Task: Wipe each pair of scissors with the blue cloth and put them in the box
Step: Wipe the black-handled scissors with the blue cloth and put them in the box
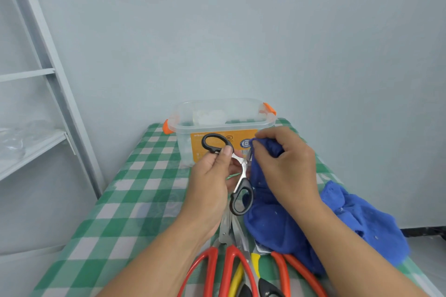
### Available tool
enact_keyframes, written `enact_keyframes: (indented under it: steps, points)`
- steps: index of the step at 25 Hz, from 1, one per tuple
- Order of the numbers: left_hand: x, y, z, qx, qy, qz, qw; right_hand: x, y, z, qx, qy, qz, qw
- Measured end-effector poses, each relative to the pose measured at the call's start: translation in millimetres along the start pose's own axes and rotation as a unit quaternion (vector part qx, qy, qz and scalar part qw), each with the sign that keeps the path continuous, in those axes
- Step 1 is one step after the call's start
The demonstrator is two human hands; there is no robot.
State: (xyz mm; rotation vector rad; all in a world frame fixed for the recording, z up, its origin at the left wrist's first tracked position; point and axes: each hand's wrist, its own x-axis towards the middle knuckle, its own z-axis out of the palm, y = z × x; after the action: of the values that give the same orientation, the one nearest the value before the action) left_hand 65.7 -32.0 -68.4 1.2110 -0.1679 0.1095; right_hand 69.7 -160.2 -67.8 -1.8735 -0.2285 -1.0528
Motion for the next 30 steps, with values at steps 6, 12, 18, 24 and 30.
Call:
enact_keyframes:
  steps: [6, 12, 18, 24, 30]
  points:
    - [2.5, 6.5, -4.7, -0.024, 0.040, -0.017, 0.999, 5.0, 1.3, -15.9, 0.079, 0.073, 0.119, 0.987]
    - [1.1, 16.6, -10.3, 0.042, 0.062, 0.011, 0.997, 14.4, 6.9, -26.0, 0.081, 0.100, 0.152, 0.980]
    - [-1.8, 12.9, -9.9, 0.131, 0.028, 0.023, 0.991, 0.4, -0.7, -15.0, 0.075, -0.038, 0.005, 0.996]
    - [-5.0, 18.6, -8.7, 0.167, 0.010, 0.028, 0.986, -11.8, 6.4, 2.2, 0.005, -0.170, -0.188, 0.967]
    - [-2.4, 16.0, -12.8, 0.216, -0.035, 0.024, 0.976, 3.2, 21.2, -9.2, -0.087, -0.100, -0.170, 0.976]
